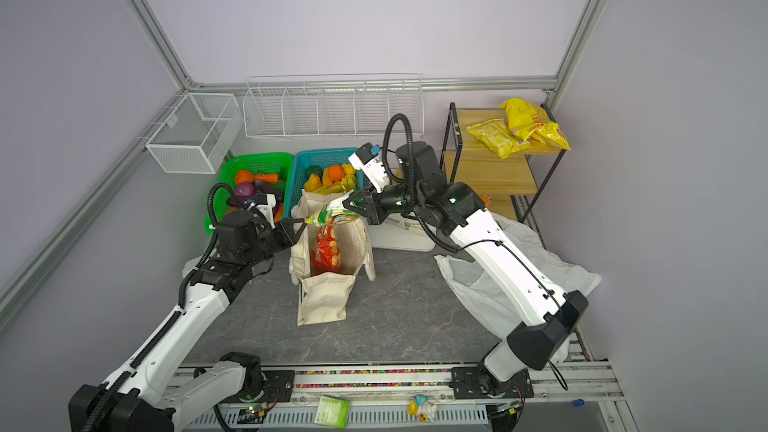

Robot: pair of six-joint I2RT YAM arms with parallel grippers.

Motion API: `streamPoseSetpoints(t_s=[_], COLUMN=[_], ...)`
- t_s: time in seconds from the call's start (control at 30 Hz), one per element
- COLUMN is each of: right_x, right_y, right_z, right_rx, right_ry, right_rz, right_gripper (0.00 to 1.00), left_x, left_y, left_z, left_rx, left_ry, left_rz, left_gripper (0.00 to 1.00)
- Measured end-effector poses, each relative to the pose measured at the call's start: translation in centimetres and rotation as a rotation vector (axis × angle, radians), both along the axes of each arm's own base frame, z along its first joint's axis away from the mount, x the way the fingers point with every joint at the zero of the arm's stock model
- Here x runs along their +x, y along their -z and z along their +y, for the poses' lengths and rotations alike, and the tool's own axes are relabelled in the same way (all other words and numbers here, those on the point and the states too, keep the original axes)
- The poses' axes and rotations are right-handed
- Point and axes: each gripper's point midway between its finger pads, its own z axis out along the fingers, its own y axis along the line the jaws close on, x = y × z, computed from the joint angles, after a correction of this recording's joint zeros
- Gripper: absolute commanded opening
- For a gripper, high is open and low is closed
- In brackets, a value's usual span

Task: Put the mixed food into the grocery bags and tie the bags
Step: 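Carry the green tea bag into the tote and release it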

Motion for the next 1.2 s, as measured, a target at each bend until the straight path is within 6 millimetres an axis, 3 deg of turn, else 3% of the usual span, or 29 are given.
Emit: streamPoseSetpoints(t_s=[0.2, 0.3, 0.6, 0.73, 0.93, 1.03, 1.13, 1.2], right_x=[0.6, 0.5, -0.7, -1.2, -2.4, -2.7, -2.3, -1.6], right_y=[7.3, 9.6, 9.2, 11.0, 15.4, 16.6, 16.4, 15.2], right_z=[2.5, 3.3, 4.6, 5.0, 5.7, 5.2, 4.1, 2.8], right_rx=[-0.197, -0.264, -0.289, -0.315, -0.372, -0.383, -0.351, -0.293], right_ry=[-0.134, -0.197, -0.326, -0.376, -0.441, -0.437, -0.396, -0.343], right_rz=[0.056, 0.066, -0.018, 0.012, 0.106, 0.14, 0.163, 0.16], right_gripper=[0.06, 0.06, 0.07, 0.1, 0.4, 0.5, 0.56, 0.57], left_x=[0.0, 0.0, 0.0, 0.0, 0.1, 0.1, 0.1, 0.1], left_y=[0.0, 0.1, 0.2, 0.3, 0.3, 0.3, 0.3, 0.4], left_z=[0.0, 0.0, 0.1, 0.2, 0.3, 0.3, 0.4, 0.4], left_rx=[0.0, 0.002, 0.005, 0.009, 0.011, 0.011, 0.012, 0.013], left_ry=[0.0, 0.0, -0.004, -0.013, -0.019, -0.02, -0.021, -0.021], left_rz=[0.001, 0.005, 0.009, 0.009, 0.01, 0.009, 0.01, 0.013], left_gripper=[0.0, 0.0, 0.0, 0.0, 0.0, 0.0, 0.0, 0.0])
